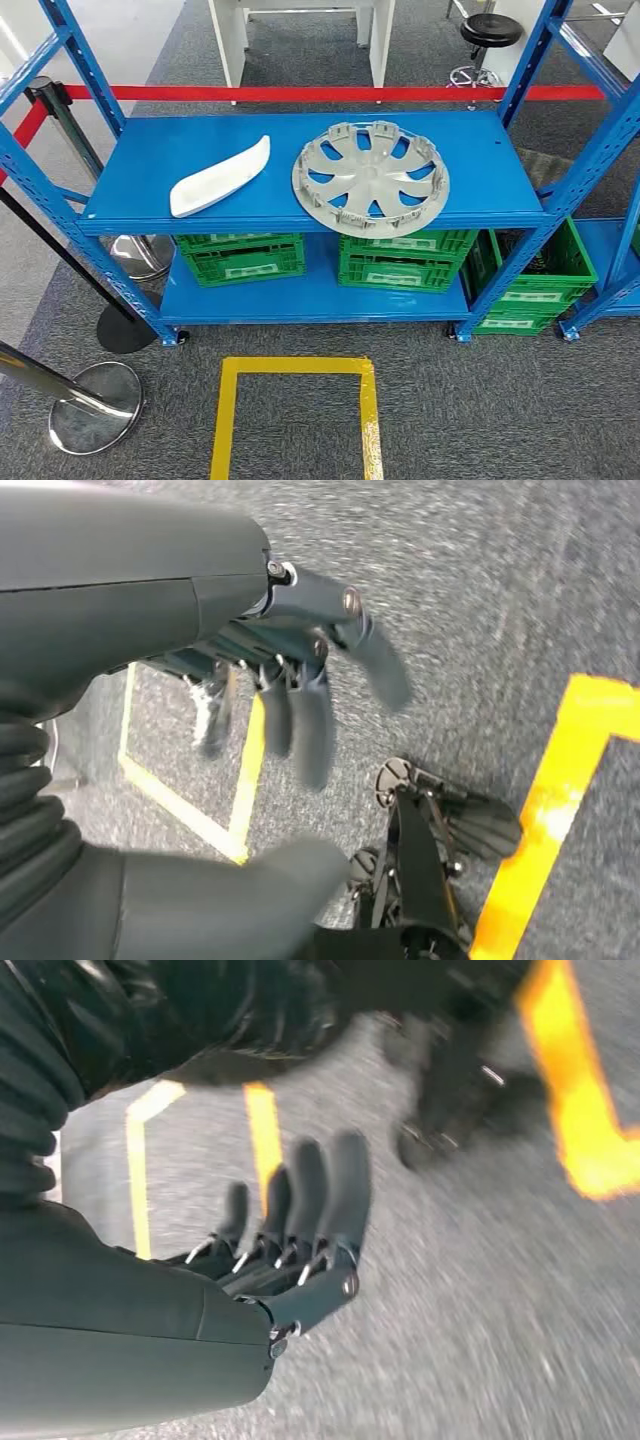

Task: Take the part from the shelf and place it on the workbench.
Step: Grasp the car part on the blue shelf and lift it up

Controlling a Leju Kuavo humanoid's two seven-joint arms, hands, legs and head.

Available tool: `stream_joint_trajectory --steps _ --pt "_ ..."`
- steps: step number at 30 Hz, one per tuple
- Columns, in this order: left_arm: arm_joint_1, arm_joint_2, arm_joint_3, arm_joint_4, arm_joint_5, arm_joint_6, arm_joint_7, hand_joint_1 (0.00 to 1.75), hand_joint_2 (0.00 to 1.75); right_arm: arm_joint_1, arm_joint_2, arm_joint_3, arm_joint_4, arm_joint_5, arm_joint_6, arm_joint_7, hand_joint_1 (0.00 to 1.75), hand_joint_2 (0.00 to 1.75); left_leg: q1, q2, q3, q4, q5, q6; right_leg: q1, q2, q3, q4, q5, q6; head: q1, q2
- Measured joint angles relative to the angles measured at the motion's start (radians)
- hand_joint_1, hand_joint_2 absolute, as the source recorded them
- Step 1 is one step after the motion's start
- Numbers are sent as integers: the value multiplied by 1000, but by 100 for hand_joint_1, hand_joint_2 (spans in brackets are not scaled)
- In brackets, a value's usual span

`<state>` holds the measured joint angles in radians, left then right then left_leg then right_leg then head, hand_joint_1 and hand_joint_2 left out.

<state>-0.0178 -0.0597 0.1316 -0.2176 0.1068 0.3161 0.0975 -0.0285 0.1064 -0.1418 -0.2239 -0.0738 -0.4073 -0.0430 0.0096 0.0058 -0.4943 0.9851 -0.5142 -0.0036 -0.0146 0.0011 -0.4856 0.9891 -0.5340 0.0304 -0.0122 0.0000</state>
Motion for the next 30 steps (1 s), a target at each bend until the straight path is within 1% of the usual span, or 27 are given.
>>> stream_joint_trajectory --steps 2,4,6,7,9,11,12,13,15,17,19,22,24,27,30 --pt "0 -4 9 0 4 12 2 0 0 2 -6 -18 -7 2 -11 -74 0 0 0 0 0 0 0 0 0 0 0 0 0 0 0 0" --pt "0 -11 27 1 9 33 3 0 0 9 -16 -58 -31 18 -19 -211 0 0 0 0 0 0 0 0 0 0 0 0 0 0 0 0" --pt "1 -17 43 2 11 50 -1 0 0 23 -19 -110 -82 71 -5 -311 0 0 0 0 0 0 0 0 0 0 0 0 0 0 0 0" --pt "1 -19 52 2 11 56 -6 0 0 33 -15 -142 -122 118 7 -339 0 0 0 0 0 0 0 0 0 0 0 0 0 0 0 0" --pt "1 -22 70 2 12 62 -24 0 0 61 13 -226 -239 253 43 -354 0 0 0 -1 -1 0 0 0 0 -1 0 0 0 0 0 0" --pt "2 -24 87 2 8 64 -42 0 0 81 61 -328 -380 406 94 -353 0 0 1 -1 -1 0 0 0 1 -1 0 0 0 0 0 0" --pt "1 -25 94 2 5 64 -47 0 0 85 85 -374 -443 460 113 -356 0 0 1 -1 -1 0 0 0 1 -1 0 0 0 0 0 0" --pt "1 -26 100 2 2 64 -51 0 0 89 107 -410 -507 490 125 -360 0 0 1 -1 0 0 0 0 1 -1 0 0 0 0 0 0" --pt "1 -29 112 2 -2 68 -49 0 0 106 142 -439 -636 495 121 -355 0 0 1 -2 -1 0 0 0 1 -3 0 1 0 0 0 0" --pt "2 -32 125 2 -7 76 -36 0 0 139 170 -418 -797 481 83 -313 0 0 1 -3 -1 0 1 0 1 -3 0 1 0 0 0 0" --pt "3 -33 136 2 -13 83 -23 0 0 185 189 -363 -981 476 25 -248 0 0 1 -3 -2 0 1 0 1 -3 0 1 0 0 0 0" --pt "2 -33 150 2 -19 96 -18 0 0 264 210 -226 -1251 489 -43 -169 0 0 0 -3 -2 0 1 0 0 -2 -1 1 0 0 0 0" --pt "1 -32 159 2 -22 105 -21 0 0 293 221 -128 -1389 486 -40 -147 0 0 0 -2 -3 0 1 0 0 -1 -2 1 0 0 0 0" --pt "-1 -37 172 2 -16 120 -24 0 0 277 224 -23 -1494 464 3 -130 0 0 1 -3 -3 0 1 0 1 -2 -1 1 0 0 0 0" --pt "-4 -47 187 2 -12 132 -24 0 0 218 214 36 -1512 460 26 -100 0 0 1 -3 -5 0 3 0 1 -3 0 1 1 0 0 0"
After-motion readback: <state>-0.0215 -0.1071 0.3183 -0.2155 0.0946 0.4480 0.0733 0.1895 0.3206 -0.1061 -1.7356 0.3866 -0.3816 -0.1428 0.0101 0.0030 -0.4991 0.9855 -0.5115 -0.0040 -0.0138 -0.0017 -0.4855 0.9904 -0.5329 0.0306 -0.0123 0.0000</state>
